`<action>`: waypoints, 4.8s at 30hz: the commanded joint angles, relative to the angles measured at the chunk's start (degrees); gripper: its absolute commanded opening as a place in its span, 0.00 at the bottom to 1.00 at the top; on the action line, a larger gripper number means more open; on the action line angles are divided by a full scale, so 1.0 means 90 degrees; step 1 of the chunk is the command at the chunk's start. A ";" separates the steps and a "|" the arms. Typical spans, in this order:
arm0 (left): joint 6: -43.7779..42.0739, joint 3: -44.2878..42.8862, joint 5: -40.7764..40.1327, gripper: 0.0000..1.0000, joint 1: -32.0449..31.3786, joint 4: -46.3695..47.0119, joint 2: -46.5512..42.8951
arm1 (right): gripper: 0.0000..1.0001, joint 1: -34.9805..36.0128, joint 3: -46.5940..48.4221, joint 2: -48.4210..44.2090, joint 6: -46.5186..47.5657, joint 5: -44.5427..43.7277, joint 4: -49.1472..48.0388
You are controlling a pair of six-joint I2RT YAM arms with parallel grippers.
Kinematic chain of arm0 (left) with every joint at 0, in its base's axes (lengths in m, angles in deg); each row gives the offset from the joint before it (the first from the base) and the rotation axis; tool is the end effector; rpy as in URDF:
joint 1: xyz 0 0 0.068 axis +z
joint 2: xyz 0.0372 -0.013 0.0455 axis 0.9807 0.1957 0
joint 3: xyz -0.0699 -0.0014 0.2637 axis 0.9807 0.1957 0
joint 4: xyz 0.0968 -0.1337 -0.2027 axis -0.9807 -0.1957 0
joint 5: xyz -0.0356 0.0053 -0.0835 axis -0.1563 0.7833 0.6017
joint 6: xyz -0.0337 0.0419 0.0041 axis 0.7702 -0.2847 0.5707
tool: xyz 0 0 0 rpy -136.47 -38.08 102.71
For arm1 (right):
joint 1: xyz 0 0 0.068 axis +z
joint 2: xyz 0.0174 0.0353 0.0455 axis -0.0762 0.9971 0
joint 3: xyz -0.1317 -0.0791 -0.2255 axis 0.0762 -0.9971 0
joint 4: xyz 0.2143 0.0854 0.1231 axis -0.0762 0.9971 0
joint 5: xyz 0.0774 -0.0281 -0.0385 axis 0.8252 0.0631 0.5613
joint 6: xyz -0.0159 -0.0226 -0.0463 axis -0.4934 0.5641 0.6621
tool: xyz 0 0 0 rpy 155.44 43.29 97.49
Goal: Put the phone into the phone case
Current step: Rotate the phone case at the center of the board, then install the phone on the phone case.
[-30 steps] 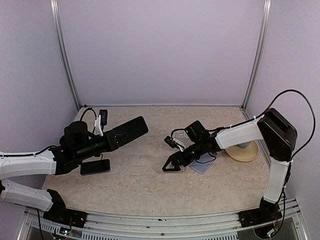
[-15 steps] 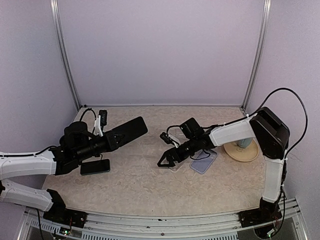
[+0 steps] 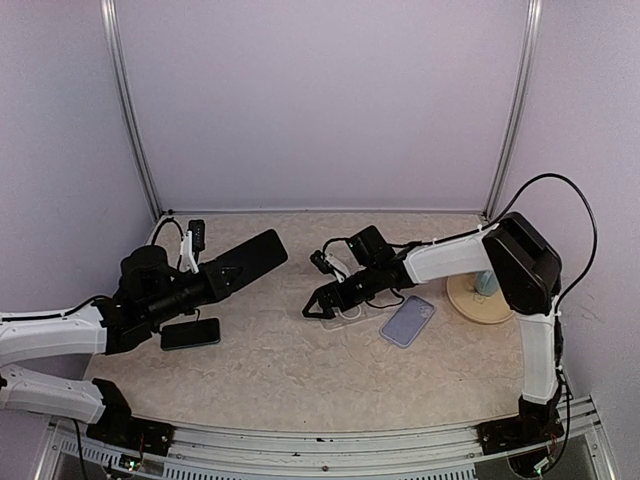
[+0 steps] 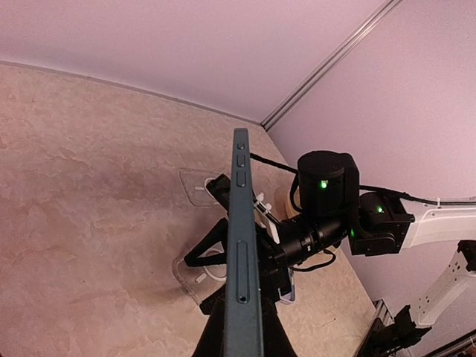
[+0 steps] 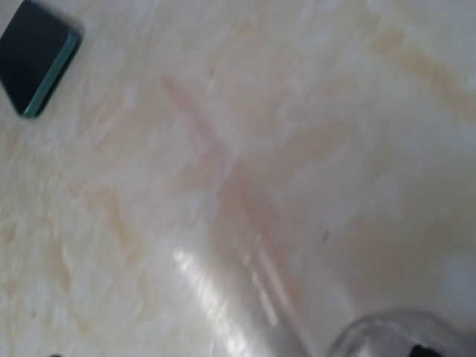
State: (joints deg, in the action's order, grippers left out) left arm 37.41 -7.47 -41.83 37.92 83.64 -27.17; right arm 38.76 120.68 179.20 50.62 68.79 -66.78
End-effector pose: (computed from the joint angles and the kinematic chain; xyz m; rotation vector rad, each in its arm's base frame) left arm 0.1773 -0.1551 0.2444 0.0647 1.8427 -1.0466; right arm 0.3115 0.3175 0.1405 -0.8943 2.3857 1.1088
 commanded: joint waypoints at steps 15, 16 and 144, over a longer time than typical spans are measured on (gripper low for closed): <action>0.0477 -0.0017 0.0845 0.00 0.0036 0.0717 0.0318 | 1.00 -0.0785 -0.0602 -0.1298 -0.0466 0.0164 -0.0019; 0.0525 -0.0036 0.0929 0.00 0.0032 0.0760 0.0433 | 1.00 -0.0921 -0.0780 -0.1413 -0.0520 0.0181 -0.0068; 0.4157 -0.3847 0.2869 0.00 -0.0200 0.0826 0.6710 | 1.00 -0.1554 -0.2540 -0.1101 -0.0968 0.0956 -0.1471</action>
State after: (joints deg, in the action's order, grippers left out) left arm 72.38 -43.57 -13.46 35.89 89.96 34.55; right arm 23.38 98.00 168.28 42.49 77.38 -81.52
